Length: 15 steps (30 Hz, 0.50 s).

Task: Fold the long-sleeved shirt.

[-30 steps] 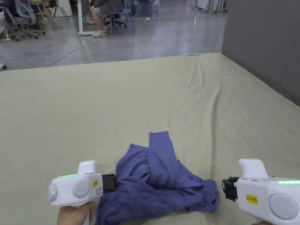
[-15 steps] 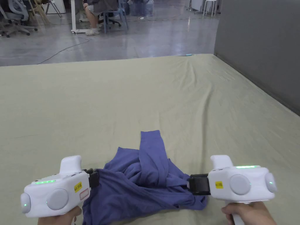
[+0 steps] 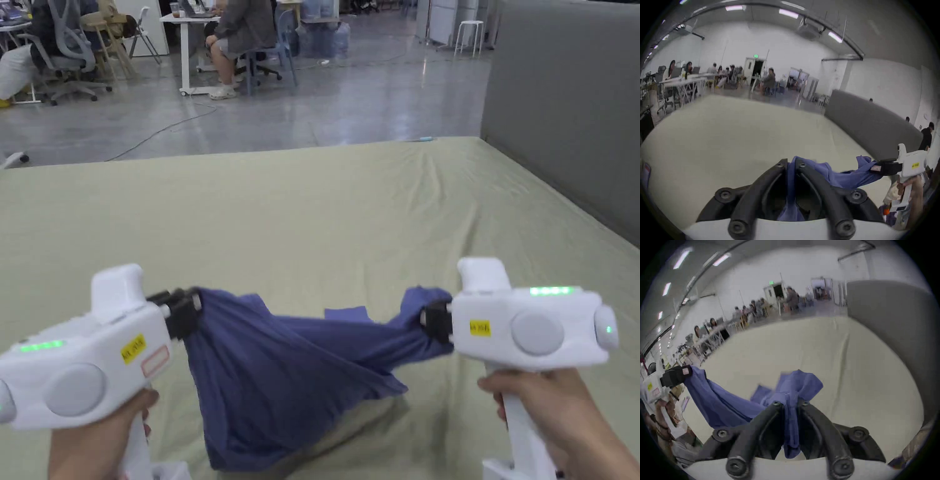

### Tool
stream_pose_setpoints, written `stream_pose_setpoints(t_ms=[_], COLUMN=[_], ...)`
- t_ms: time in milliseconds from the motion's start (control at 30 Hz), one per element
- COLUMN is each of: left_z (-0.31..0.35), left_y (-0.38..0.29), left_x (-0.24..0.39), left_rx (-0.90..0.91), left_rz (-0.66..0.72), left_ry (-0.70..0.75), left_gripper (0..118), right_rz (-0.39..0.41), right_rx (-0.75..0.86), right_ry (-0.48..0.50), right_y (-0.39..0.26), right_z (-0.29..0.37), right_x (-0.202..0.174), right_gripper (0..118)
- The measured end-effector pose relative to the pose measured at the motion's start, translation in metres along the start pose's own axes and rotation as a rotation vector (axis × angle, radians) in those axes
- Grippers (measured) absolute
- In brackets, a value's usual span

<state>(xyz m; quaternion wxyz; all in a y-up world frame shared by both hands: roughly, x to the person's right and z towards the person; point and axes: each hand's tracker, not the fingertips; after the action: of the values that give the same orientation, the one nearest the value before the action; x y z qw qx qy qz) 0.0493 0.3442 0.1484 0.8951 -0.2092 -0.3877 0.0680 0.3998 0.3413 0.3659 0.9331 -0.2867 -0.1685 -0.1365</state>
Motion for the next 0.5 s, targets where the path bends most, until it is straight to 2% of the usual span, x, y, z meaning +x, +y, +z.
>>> stream_pose_setpoints(t_ms=[100, 200, 300, 400, 500], left_z=[-0.002, -0.013, -0.035, -0.055, -0.067], left_y=[0.071, 0.144, 0.217, 0.281, 0.326], left_x=[0.002, 0.013, 0.022, 0.028, 0.042], left_rx=[0.116, 0.232, 0.284, 0.299, 0.329], left_rz=[0.022, -0.023, -0.061, -0.057, -0.105], left_ry=[-0.012, 0.003, 0.042, 0.029, 0.057], left_gripper=[2, 2, 2, 2, 2], right_rz=[0.057, 0.098, 0.067, 0.084, 0.048], right_rx=[0.095, 0.180, 0.224, 0.270, 0.301], right_ry=[-0.001, -0.013, -0.004, -0.049, -0.063], right_y=[0.076, 0.156, 0.236, 0.305, 0.350], right_z=[0.000, -0.003, -0.013, -0.016, -0.012], right_x=[-0.012, -0.025, -0.036, -0.040, -0.038], right_gripper=[9, 9, 9, 9, 9])
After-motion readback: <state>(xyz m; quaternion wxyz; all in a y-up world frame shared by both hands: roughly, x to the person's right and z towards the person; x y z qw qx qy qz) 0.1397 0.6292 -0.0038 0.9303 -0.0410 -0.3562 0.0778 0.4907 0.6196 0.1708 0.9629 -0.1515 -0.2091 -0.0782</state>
